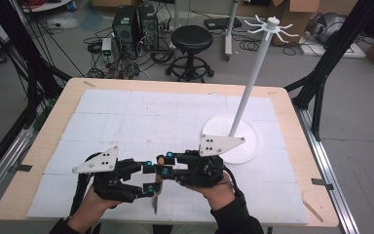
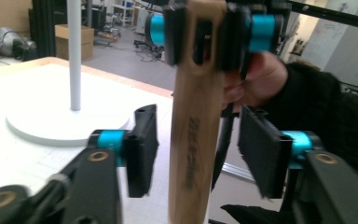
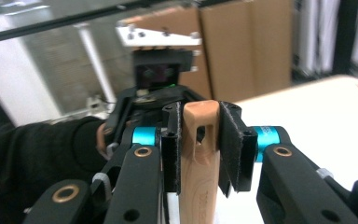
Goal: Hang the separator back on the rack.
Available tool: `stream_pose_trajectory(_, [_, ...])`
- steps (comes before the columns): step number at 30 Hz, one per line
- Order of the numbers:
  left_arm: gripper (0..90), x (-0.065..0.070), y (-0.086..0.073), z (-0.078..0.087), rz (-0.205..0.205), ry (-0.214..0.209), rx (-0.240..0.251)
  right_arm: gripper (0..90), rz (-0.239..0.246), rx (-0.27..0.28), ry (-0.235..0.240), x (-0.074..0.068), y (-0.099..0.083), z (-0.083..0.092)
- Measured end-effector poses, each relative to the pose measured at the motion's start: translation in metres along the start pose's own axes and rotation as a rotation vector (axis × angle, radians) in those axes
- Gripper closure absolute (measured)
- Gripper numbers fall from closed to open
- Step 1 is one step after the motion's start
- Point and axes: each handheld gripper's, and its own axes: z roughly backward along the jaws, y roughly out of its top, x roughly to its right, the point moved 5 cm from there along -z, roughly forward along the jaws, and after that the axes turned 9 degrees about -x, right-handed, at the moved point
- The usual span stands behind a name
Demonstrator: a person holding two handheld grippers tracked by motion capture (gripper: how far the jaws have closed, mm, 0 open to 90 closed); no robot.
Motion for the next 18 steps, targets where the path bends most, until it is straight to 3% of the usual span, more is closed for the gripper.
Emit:
stream_pose_trajectory(7, [39.0,-0.002,-0.003,-0.005,0.009,0.041,-0.016,71.1,-0.020,0.035,-0.141,0.003,0.015,0.017])
stream_pose_trajectory(12, [39.1,-0.001,-0.006,-0.012,0.006,0.098,-0.034,71.1,0.000,0.070,-0.194,0.000,0.029,0.028])
stream_pose_trajectory(18, [39.1,0.000,-0.007,-0.016,-0.002,0.168,-0.035,71.0,-0.005,0.066,-0.264,-0.006,0.043,0.028])
